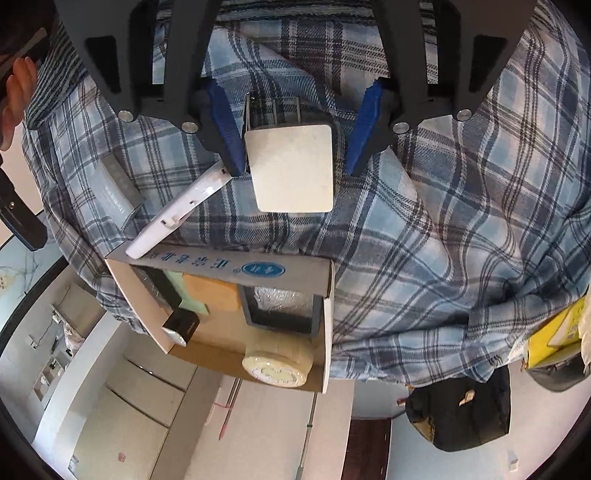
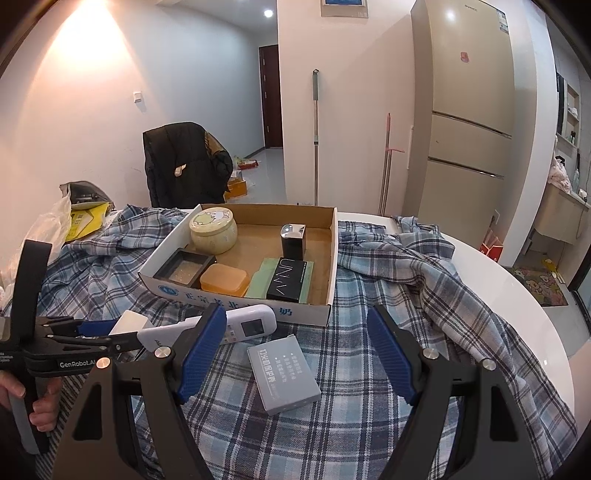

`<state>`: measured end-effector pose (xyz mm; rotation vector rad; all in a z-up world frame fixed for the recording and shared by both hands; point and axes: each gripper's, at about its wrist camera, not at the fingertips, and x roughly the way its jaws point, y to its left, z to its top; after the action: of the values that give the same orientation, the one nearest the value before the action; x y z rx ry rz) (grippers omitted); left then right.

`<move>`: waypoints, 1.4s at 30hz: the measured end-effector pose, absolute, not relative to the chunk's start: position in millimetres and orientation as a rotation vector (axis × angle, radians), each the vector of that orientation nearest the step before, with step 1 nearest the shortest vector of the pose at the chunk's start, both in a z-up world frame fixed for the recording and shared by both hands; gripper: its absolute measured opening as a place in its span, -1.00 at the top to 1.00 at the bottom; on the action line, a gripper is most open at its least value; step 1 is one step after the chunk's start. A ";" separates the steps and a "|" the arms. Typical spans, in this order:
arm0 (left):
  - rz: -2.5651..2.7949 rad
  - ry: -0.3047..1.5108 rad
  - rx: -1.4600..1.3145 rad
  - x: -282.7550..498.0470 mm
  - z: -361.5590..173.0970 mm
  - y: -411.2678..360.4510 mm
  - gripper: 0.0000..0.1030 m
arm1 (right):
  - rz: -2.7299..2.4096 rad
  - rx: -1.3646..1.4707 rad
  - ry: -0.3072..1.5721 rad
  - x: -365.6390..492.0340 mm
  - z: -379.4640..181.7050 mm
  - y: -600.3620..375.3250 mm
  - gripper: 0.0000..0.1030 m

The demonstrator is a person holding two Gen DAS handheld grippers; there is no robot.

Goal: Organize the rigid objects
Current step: 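Grasp the white square charger with the left tool and lift, then grasp the grey printed box with the right tool while the left tool holds the charger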

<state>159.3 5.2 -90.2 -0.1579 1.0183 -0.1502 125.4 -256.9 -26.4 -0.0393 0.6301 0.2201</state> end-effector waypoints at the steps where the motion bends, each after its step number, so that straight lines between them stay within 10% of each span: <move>1: -0.151 1.019 -0.156 158.8 -91.0 4.3 0.04 | 0.219 -0.039 0.629 125.2 -26.4 -256.8 -0.51; 24: -0.097 1.001 -0.111 157.4 -91.5 3.4 0.05 | 0.206 -0.048 0.645 127.8 -28.8 -257.6 -0.51; 42: -0.236 0.660 -0.233 121.0 -30.8 15.1 0.06 | 0.231 -0.108 0.779 138.9 -44.1 -250.8 -0.50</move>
<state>121.0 15.1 -30.8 -0.2332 0.6597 -0.2364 138.9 -250.8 -44.1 -0.1085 0.7789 0.2305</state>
